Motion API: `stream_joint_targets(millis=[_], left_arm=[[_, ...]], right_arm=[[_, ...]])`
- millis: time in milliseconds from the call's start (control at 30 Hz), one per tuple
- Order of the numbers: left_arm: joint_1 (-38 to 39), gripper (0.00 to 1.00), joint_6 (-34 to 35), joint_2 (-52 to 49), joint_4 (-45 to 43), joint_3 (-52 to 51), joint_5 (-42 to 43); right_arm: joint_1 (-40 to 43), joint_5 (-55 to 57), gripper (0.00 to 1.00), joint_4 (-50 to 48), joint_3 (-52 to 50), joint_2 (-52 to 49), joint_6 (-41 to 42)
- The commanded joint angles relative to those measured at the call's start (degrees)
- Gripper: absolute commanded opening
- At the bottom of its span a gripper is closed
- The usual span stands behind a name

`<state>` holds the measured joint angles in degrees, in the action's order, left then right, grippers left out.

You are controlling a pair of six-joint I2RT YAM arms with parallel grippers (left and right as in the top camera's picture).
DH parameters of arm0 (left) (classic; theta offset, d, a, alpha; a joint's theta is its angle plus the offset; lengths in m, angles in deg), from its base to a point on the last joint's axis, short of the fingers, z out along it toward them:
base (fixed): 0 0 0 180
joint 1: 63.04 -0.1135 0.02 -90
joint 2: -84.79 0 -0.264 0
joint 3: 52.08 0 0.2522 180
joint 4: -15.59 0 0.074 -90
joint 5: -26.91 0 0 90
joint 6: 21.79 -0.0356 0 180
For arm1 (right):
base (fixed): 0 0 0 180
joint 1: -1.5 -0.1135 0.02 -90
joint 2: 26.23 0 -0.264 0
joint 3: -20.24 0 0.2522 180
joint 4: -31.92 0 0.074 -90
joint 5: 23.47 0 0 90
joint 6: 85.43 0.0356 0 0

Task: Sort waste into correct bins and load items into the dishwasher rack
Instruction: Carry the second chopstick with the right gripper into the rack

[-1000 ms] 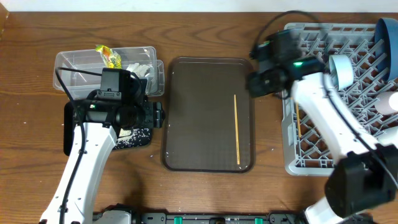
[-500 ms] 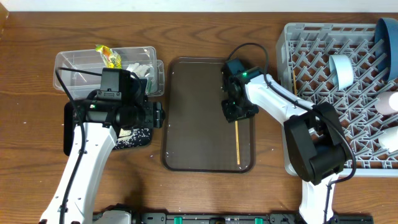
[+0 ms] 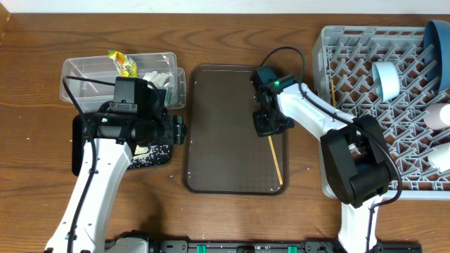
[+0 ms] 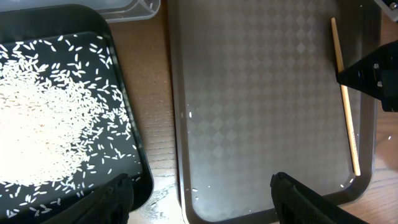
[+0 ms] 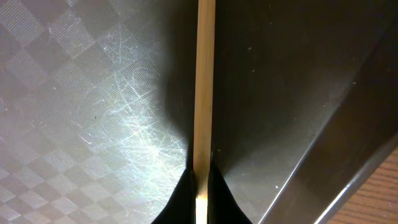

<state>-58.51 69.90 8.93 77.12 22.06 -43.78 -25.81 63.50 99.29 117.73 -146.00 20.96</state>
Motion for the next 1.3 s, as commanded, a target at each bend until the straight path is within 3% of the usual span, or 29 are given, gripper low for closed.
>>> stream_joint_targets(millis=[0, 433, 733, 1000, 1100, 1267], left_arm=[[-0.3, 0.74, 0.2, 0.2, 0.2, 0.1, 0.1], [-0.3, 0.74, 0.2, 0.3, 0.2, 0.1, 0.1], [-0.3, 0.74, 0.2, 0.2, 0.2, 0.1, 0.1], [-0.3, 0.74, 0.2, 0.2, 0.2, 0.1, 0.1], [-0.3, 0.74, 0.2, 0.3, 0.2, 0.1, 0.1], [-0.3, 0.74, 0.2, 0.2, 0.2, 0.1, 0.1]], right_arm=[[1.7, -0.4, 0.01, 1.1, 2.3, 0.3, -0.7], [17.3, 4.8, 0.01, 4.1, 12.0, 16.0, -12.2], [27.5, 5.6, 0.01, 5.9, 10.2, 14.2, -13.9], [28.1, 2.9, 0.01, 2.8, 5.0, 11.9, -16.3], [28.0, 2.8, 0.16, 1.1, 4.4, 11.8, -16.2], [28.1, 2.8, 0.23, -0.3, 5.2, 12.5, -16.0]])
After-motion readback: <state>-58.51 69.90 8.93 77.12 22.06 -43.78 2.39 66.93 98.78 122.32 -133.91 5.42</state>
